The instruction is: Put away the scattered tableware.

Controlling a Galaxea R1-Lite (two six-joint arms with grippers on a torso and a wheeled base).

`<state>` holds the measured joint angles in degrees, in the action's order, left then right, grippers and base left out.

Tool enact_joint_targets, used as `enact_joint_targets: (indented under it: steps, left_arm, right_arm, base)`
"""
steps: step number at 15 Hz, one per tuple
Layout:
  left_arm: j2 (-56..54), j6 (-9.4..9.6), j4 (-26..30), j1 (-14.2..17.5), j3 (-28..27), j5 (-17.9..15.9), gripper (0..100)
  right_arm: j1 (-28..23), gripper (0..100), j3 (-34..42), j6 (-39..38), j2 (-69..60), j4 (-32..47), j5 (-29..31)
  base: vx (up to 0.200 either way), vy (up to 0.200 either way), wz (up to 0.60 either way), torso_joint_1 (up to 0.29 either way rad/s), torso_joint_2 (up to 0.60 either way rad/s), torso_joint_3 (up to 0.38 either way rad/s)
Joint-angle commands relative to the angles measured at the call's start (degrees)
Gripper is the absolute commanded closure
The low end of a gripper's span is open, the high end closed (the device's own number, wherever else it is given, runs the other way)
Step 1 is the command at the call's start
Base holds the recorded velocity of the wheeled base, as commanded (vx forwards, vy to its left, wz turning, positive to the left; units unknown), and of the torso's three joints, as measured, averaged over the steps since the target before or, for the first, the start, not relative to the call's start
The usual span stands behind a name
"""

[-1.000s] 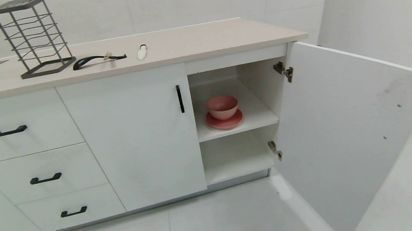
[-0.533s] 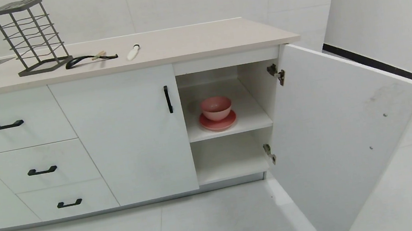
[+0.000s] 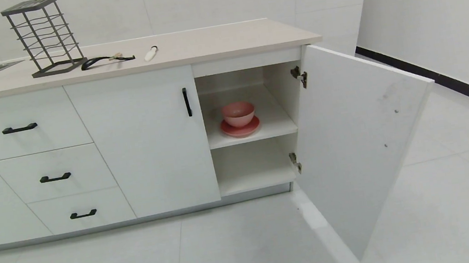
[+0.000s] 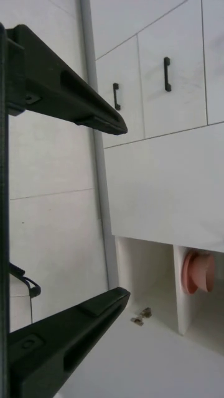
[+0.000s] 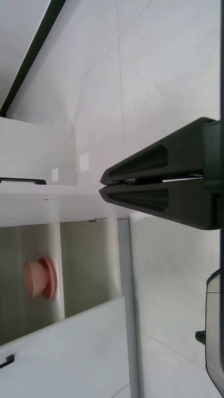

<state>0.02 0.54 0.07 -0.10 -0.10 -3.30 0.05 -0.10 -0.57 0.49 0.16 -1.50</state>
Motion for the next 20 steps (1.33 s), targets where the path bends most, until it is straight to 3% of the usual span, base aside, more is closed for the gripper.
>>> enact_joint_targets:
  steps: [1,8,9,11,13,16,17,20]
  left_arm:
    - [-0.02,-0.01,0.01,0.01,0.01,-0.04,0]
    - [-0.02,-0.36,0.01,0.01,0.01,0.14,0]
    - [-0.02,-0.27,0.01,0.01,0.01,0.14,0]
    - [-0.02,-0.27,0.01,0.01,0.1,0.14,0]
    - [-0.02,-0.27,0.01,0.01,0.1,0.14,0]
    - [-0.02,-0.27,0.01,0.01,0.1,0.14,0]
    - [-0.02,-0.18,-0.07,0.01,0.1,0.23,0]
    - [-0.02,-0.18,-0.07,0.01,0.1,0.23,0]
  right_arm:
    - [0.04,100,0.01,-0.04,0.13,-0.07,0.01]
    - [0.04,100,0.01,0.4,0.13,-0.16,-0.17]
    - [0.04,100,0.1,0.66,0.13,-1.56,-0.87]
    - [-0.05,100,0.1,0.31,0.13,-14.48,-1.05]
    - [0.74,100,-2.63,0.22,1.97,-13.17,-5.44]
    - [3.12,100,-13.7,1.1,20.34,-13.17,-11.6]
    - [5.4,100,-19.85,2.77,33.97,-17.56,-15.02]
    - [9.44,100,-22.58,4.18,51.1,-28.99,-17.66]
  base:
    - [0.0,-0.2,0.0,0.002,0.0,0.007]
    - [0.0,-0.2,0.0,0.004,0.0,0.002]
    - [0.0,-0.2,0.0,0.012,0.0,-0.002]
    - [0.0,-0.2,0.0,0.0,0.0,0.002]
    - [0.0,-0.2,0.0,0.002,0.0,0.0]
    - [0.0,-0.2,0.0,0.005,0.0,0.005]
    - [0.0,0.0,0.0,0.0,0.0,0.0]
    - [0.0,0.0,0.0,0.0,0.0,0.0]
